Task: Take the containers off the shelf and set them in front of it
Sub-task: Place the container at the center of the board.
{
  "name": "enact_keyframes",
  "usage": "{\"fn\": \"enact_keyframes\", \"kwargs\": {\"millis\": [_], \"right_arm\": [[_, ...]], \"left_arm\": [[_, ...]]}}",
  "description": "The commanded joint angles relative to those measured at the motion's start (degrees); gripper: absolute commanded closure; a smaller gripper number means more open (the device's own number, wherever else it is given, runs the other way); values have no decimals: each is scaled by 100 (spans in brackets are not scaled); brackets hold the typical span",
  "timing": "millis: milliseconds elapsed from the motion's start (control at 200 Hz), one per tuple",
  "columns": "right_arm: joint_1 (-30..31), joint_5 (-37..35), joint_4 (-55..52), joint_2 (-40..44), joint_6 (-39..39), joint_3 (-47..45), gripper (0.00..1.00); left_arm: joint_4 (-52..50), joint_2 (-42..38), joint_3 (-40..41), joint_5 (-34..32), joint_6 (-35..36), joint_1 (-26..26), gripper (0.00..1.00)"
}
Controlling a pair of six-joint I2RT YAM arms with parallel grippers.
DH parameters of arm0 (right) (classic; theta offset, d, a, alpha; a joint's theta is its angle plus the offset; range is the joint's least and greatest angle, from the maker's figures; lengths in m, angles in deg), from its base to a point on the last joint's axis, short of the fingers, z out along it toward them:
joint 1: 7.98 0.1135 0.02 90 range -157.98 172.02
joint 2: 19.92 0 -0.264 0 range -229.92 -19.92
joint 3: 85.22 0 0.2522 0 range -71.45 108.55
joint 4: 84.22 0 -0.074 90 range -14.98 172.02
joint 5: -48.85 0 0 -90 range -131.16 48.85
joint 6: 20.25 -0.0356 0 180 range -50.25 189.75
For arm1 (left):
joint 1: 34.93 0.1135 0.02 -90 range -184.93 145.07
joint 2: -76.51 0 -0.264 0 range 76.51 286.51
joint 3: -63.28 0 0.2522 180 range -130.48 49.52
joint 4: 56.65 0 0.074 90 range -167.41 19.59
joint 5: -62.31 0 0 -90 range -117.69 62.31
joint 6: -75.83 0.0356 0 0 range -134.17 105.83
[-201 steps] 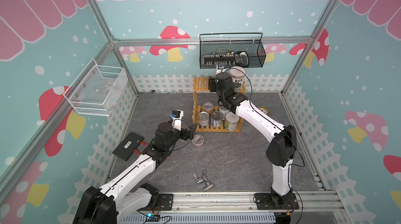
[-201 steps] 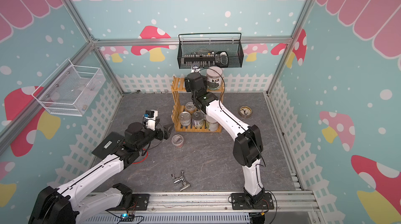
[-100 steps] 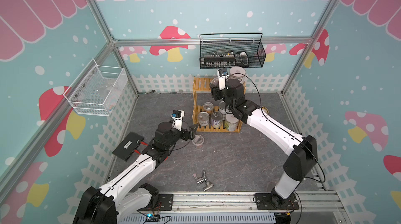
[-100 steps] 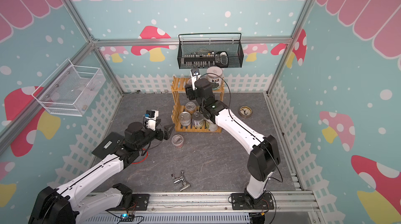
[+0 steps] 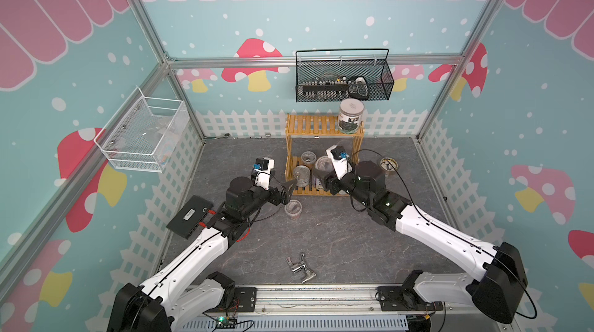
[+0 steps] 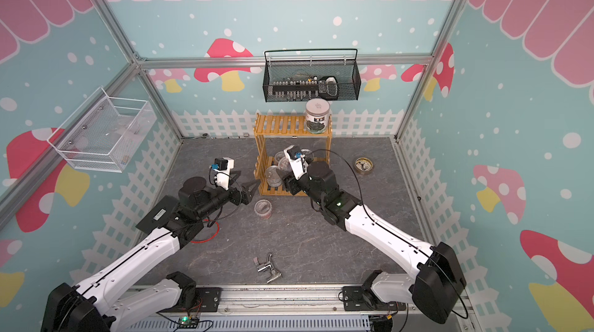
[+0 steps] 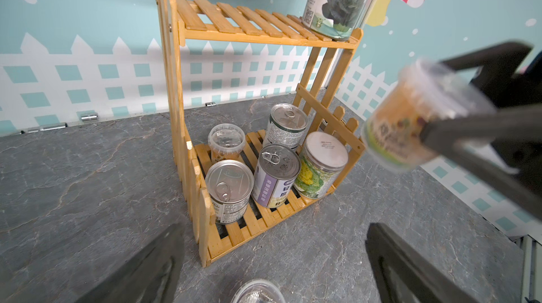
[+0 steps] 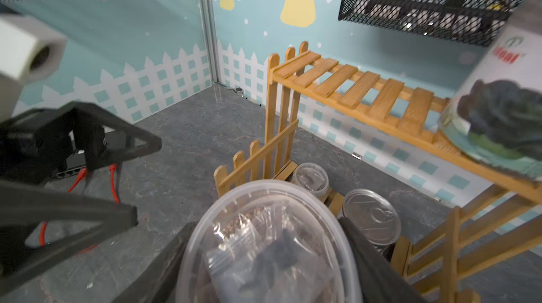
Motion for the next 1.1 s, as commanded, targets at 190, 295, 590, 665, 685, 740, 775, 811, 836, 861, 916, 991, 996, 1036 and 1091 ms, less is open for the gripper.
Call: {"fn": "enact_keyframes", "kwargs": {"millis": [190,295,590,665,685,740,775,811,836,861,916,991,996,1036,1091], "right_arm": [[213,222,1732,331,-480,-2050,42],[217,271,2360,111,-638,-2484,42],[200,264,3309,-1034,-797,-2771,40],[191,251,3530,-1240,-805,-2788,39],[189,252,3582,-1298,-801,-2784,39],[161,243,3650,-1453,-775,-2741,39],[136,242,3733,-1558,-757,-2727,39],[106,266,3836,-1661,-756,-2718,39],[67,290,3896,-1726,-771,-2710,39],[30,325,3958,-1811,-782,-2698,39],[-28,378,4039,-1990,-782,-2659,40],[-70,453,4193,-2174,-782,-2643,40],[-76,454,4202,-2186,-782,-2645,40],[-88,493,4281,-2268,-775,-2646,40],[-98,549,4346,-2375,-774,-2609,40]], "left_arm": [[84,-96,-146,262,-3,21,1],[85,-70,-155,258,-14,23,1],[59,-2,-131,305,-16,26,1],[49,6,-120,308,-21,25,1],[45,6,-112,299,-26,23,1],[48,12,-103,285,-31,23,1],[47,14,-102,287,-31,27,1],[48,24,-93,282,-33,24,1],[43,35,-86,277,-33,23,1],[47,41,-85,257,-39,20,1],[43,55,-67,249,-25,25,1],[47,65,-50,246,-17,21,1],[48,60,-50,246,-16,25,1],[43,65,-41,228,-11,26,1],[46,65,-32,208,-8,27,1]]}}
